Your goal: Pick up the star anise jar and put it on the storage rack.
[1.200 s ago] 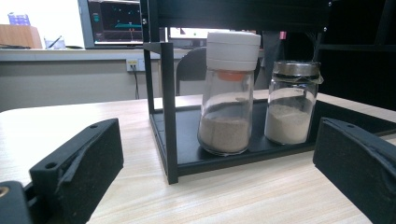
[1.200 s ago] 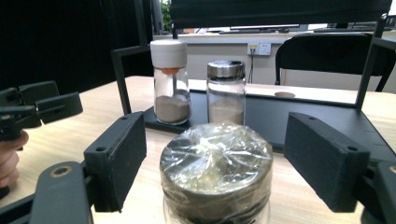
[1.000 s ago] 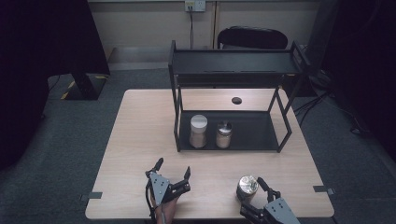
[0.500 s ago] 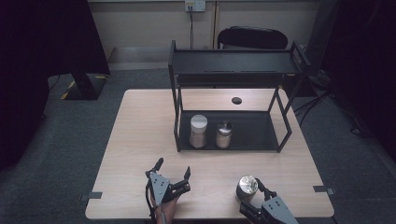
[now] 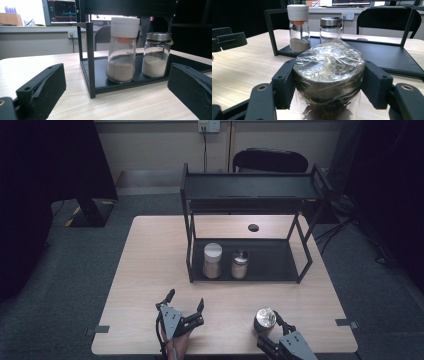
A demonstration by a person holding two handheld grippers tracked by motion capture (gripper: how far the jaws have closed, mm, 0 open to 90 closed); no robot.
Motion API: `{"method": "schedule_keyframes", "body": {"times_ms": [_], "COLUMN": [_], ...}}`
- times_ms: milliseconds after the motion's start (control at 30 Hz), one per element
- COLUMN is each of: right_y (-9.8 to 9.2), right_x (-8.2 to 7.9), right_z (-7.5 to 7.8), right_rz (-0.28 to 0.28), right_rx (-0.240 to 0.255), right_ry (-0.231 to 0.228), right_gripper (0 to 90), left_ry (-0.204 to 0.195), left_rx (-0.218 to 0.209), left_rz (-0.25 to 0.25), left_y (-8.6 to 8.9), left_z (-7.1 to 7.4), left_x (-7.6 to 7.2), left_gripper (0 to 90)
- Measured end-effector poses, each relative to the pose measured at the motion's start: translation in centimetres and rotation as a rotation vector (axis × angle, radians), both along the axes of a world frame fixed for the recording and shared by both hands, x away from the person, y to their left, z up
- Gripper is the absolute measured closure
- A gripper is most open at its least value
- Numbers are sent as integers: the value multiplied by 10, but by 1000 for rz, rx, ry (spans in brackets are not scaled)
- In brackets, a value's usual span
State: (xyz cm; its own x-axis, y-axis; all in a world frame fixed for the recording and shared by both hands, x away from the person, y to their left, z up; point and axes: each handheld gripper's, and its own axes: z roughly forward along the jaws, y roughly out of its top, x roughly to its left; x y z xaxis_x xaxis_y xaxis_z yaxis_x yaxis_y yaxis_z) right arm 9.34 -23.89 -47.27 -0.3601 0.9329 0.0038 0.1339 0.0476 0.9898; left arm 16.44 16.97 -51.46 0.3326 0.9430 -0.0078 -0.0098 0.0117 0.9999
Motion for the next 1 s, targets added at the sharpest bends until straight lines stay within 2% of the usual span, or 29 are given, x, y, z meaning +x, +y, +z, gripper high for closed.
{"method": "schedule_keyframes", "body": {"times_ms": [333, 1000], "right_y": [-1, -3], "right_x": [0, 7], "right_z": [1, 14], "right_rz": [-8, 18], "right_rx": [21, -1], "right_ry": [10, 14], "right_gripper": [347, 347], "left_ry": [0, -2], "left_rx": [0, 0], "left_rz": [-1, 1], "left_y": [0, 0], "left_z": [0, 0], "left_x": [0, 0], "left_gripper": [13, 13]}}
